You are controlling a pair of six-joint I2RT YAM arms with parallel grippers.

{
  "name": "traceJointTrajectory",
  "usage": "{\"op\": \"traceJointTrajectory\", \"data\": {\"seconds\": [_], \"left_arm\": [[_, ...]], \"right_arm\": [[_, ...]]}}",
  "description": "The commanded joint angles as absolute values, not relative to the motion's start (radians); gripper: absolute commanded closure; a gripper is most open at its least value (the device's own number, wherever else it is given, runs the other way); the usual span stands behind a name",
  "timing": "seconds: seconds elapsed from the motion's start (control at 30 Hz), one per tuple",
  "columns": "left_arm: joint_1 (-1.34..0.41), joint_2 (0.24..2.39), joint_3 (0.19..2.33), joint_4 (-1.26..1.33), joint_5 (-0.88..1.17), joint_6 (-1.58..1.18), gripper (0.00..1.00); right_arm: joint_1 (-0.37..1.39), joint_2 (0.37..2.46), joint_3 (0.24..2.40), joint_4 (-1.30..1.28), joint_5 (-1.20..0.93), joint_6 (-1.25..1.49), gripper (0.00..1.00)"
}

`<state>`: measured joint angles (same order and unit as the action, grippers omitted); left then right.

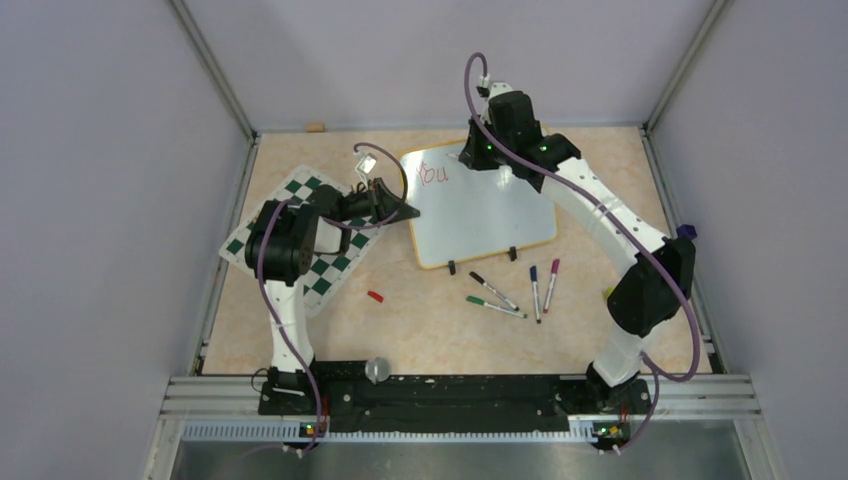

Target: Write a sentence on the whiteboard

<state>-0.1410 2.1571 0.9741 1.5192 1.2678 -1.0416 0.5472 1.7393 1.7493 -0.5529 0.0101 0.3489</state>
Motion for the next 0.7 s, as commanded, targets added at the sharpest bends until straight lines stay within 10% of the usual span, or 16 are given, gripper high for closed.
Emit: {"op": "traceJointTrajectory", "data": {"seconds": [0.0,0.67], "left_arm": [[-0.163,2.116,0.979,1.620,1.381,-1.035,1.00],[-0.163,2.118,0.979,1.620,1.381,-1.033,1.00]], "right_arm": [[0.543,1.737,1.779,-0.528,0.004,0.348,1.00],[0.544,1.730,1.737,-0.573,0.058,0.380,1.00]]}}
